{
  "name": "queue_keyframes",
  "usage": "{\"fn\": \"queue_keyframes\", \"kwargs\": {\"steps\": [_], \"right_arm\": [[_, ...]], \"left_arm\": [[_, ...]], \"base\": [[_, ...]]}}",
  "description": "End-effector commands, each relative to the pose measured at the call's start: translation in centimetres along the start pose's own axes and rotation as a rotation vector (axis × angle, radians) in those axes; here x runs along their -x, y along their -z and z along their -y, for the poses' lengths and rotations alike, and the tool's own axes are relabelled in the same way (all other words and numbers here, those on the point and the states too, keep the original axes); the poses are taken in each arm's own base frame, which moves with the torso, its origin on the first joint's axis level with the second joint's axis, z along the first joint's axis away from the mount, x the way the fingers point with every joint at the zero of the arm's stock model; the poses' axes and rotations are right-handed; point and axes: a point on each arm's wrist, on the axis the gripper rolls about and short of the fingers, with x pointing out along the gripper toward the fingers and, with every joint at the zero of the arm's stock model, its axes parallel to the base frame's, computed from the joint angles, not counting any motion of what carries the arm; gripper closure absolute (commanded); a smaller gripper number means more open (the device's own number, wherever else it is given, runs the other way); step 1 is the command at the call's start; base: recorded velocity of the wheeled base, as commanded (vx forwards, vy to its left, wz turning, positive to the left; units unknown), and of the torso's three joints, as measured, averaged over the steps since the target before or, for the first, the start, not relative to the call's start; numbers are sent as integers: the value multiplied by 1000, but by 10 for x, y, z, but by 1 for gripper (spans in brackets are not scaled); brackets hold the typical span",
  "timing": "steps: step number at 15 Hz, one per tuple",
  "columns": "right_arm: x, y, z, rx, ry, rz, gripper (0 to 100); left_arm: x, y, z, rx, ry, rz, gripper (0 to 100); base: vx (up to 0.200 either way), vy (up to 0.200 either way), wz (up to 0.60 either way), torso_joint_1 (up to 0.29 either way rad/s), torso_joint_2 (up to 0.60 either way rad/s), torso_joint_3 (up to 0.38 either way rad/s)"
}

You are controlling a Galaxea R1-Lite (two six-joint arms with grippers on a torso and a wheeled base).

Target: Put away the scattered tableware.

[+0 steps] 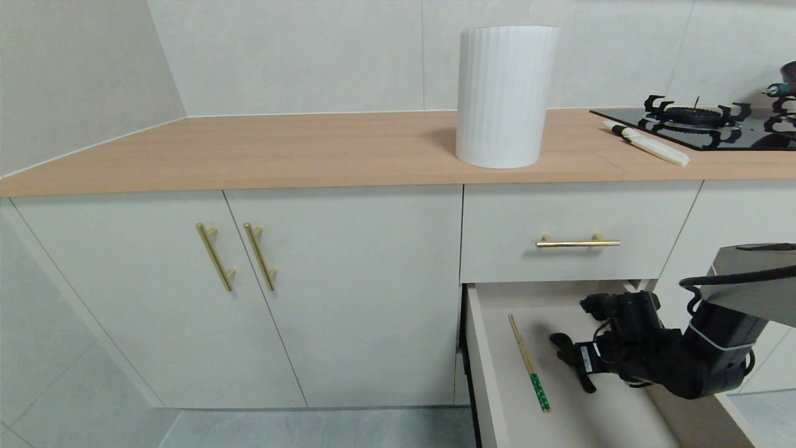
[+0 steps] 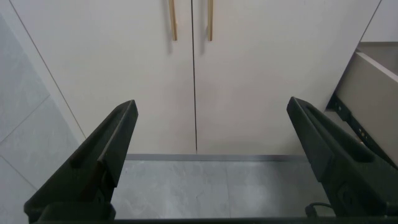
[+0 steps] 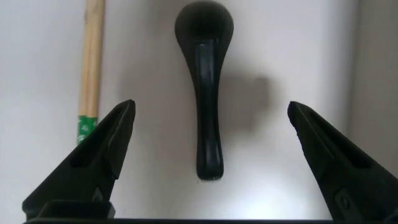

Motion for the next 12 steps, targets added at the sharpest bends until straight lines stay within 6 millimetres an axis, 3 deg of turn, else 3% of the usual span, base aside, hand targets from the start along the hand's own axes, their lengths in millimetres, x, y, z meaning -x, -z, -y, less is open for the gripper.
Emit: {"fn": "queue_keyframes", "kwargs": {"steps": [1,3,7,9,12], "right_arm": [[70,-28,2,-2,-16,115,0],[118,-38,4,2,-66,128,0],[199,-25,6,21,-234,31,0],[223,-22,7,68,-278,24,0],[231,-16,1,128,-303,3,0]], "left_arm": [[0,0,0,0,-1,0,0],[0,0,0,0,1,0,0],[0,0,0,-21,1,0,0],[0,0,0,3,1,0,0],[0,0,0,2,1,0,0]], "base": [[0,0,0,0,0,0],[0,0,0,0,0,0],[0,0,0,0,0,0],[0,0,0,0,0,0],[0,0,0,0,0,0]]}}
